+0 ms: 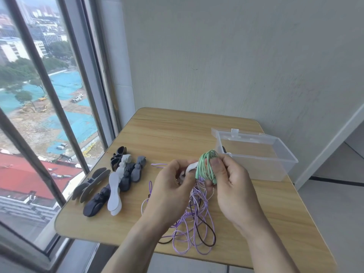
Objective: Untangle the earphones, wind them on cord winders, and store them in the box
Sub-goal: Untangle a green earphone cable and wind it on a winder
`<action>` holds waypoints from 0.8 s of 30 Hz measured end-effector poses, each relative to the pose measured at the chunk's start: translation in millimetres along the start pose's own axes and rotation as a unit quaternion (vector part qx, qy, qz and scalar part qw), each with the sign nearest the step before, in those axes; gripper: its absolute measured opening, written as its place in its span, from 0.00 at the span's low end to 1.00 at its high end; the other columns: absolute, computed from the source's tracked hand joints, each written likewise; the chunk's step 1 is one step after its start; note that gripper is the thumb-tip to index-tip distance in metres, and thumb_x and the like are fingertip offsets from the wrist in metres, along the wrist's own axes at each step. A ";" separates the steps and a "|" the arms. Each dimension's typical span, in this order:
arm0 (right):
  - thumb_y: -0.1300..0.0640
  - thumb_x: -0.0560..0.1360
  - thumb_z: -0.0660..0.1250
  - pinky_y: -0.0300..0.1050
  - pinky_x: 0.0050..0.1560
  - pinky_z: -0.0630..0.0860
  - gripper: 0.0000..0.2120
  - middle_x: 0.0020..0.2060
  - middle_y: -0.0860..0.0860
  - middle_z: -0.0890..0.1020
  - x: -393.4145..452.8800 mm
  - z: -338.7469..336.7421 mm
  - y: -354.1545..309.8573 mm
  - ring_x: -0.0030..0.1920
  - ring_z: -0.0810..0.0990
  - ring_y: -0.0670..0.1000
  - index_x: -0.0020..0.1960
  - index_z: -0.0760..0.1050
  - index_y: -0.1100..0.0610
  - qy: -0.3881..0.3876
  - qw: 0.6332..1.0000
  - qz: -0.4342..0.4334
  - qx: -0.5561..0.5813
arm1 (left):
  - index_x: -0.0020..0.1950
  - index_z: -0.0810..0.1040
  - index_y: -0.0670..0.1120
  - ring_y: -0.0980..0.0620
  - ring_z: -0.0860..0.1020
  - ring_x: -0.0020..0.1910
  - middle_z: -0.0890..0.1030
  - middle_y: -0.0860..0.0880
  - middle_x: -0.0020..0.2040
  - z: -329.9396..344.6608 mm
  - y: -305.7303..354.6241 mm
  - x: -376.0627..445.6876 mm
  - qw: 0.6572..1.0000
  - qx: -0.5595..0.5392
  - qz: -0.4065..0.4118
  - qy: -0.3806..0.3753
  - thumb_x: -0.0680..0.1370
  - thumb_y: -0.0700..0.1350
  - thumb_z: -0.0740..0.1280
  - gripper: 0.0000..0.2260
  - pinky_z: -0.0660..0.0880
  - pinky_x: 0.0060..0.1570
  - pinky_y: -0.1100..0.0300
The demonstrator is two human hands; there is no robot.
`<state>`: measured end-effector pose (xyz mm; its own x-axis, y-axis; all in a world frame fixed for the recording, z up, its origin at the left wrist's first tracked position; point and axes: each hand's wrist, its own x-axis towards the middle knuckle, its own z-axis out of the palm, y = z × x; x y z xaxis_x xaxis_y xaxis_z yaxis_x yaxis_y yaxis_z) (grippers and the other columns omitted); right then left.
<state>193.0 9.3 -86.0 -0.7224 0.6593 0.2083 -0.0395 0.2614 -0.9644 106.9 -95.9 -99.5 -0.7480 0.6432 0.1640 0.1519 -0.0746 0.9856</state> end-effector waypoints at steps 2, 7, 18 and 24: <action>0.53 0.83 0.59 0.35 0.34 0.75 0.11 0.33 0.43 0.81 0.7 0.2 1.5 0.30 0.77 0.41 0.50 0.79 0.55 -0.011 1.000 0.002 -0.015 | 0.54 0.79 0.47 0.57 0.69 0.29 0.78 0.53 0.31 0.5 -2.9 0.7 1.000 -0.009 -0.009 0.013 0.81 0.44 0.66 0.05 0.67 0.30 0.65; 0.54 0.84 0.59 0.39 0.36 0.75 0.11 0.32 0.41 0.80 2.3 -1.7 5.7 0.32 0.77 0.42 0.48 0.79 0.51 -0.021 0.996 -0.009 -0.083 | 0.52 0.76 0.45 0.62 0.67 0.27 0.74 0.60 0.31 1.8 0.8 -0.8 1.000 0.003 0.021 0.018 0.81 0.42 0.64 0.02 0.64 0.29 0.70; 0.53 0.83 0.60 0.37 0.31 0.69 0.10 0.28 0.45 0.76 -1.6 -5.3 5.0 0.28 0.72 0.43 0.46 0.77 0.52 0.000 0.976 0.011 -0.219 | 0.49 0.73 0.54 0.52 0.70 0.38 0.75 0.52 0.48 -0.6 2.8 -5.0 0.996 0.068 0.046 -0.046 0.67 0.36 0.64 0.16 0.68 0.35 0.66; 0.55 0.83 0.58 0.40 0.36 0.73 0.09 0.37 0.47 0.82 -3.7 -4.7 2.5 0.34 0.78 0.45 0.51 0.77 0.51 0.001 0.968 0.028 -0.248 | 0.56 0.80 0.58 0.54 0.71 0.42 0.70 0.51 0.52 5.6 12.9 -10.1 0.998 0.020 0.055 -0.040 0.62 0.38 0.65 0.26 0.75 0.39 0.62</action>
<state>198.8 10.8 -88.4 -0.7127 0.6832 0.1592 0.3364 0.5320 -0.7770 120.0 -99.0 -88.7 -0.6719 0.6916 0.2649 0.2564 -0.1183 0.9593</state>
